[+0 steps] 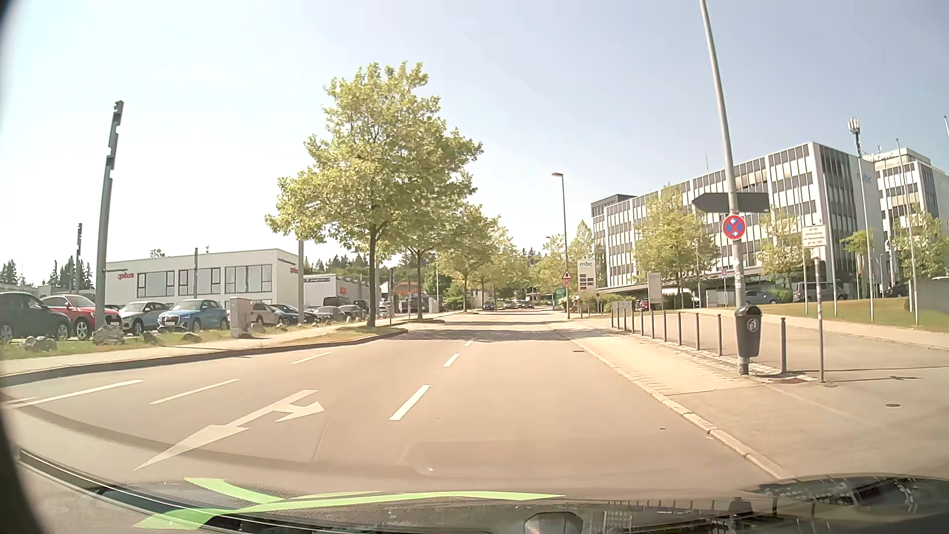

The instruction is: Follow the waypoints while adhering to traffic rules and regulations

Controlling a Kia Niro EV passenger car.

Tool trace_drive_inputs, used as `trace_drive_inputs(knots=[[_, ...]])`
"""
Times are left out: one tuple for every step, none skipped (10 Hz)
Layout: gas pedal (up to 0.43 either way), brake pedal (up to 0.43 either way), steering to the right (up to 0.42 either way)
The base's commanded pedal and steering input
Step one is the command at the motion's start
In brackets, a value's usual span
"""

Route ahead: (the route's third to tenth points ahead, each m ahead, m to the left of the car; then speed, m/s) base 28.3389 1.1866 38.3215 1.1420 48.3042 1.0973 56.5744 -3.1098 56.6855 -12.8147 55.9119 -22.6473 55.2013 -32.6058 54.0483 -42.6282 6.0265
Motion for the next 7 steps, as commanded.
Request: trace_drive_inputs(knots=[[0.228, 0.000, -0.005], [0.220, 0.000, -0.005], [0.209, 0.000, -0.006], [0.197, 0.000, -0.007], [0.197, 0.000, -0.007], [0.169, 0.000, -0.007], [0.118, 0.000, -0.007]])
